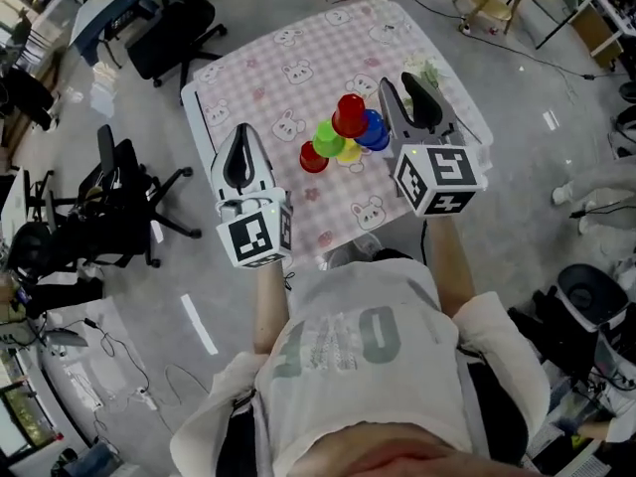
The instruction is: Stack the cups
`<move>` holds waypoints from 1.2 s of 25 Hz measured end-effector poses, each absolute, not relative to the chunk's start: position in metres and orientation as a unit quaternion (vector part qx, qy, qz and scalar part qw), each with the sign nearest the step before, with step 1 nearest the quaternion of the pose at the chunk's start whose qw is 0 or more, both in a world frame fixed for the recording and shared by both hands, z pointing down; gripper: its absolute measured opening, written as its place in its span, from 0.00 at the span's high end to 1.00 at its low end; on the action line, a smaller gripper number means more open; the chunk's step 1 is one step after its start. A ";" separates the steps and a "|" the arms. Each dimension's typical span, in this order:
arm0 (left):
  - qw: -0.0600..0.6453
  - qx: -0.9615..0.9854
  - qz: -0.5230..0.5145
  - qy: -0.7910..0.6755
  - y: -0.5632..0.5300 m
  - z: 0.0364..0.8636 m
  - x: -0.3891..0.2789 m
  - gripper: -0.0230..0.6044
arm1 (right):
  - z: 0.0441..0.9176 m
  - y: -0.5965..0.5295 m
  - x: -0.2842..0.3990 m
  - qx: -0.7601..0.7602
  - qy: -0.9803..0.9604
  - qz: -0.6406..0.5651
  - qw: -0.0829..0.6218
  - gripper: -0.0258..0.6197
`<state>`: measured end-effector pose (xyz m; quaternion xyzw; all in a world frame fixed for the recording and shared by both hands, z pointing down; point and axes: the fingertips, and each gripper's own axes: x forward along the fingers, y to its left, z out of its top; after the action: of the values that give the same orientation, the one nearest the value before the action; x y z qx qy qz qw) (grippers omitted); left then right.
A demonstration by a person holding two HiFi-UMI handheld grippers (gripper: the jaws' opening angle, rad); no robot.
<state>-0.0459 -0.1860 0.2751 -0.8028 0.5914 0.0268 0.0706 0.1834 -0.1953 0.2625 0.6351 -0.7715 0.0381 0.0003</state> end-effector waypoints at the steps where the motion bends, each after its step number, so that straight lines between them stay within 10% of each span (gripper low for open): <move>1: 0.080 -0.811 0.025 0.579 -0.188 0.272 -0.031 0.92 | 0.263 -0.191 0.188 0.641 -0.767 0.031 -0.007 0.78; 30: 0.095 -0.850 -0.017 0.518 -0.176 0.303 0.037 0.92 | 0.332 -0.149 0.167 0.631 -0.775 0.024 0.025 0.91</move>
<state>0.0374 -0.1762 0.3032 -0.8498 0.5182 -0.0171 0.0949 0.1674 -0.1488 0.3316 0.6313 -0.7748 0.0242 0.0246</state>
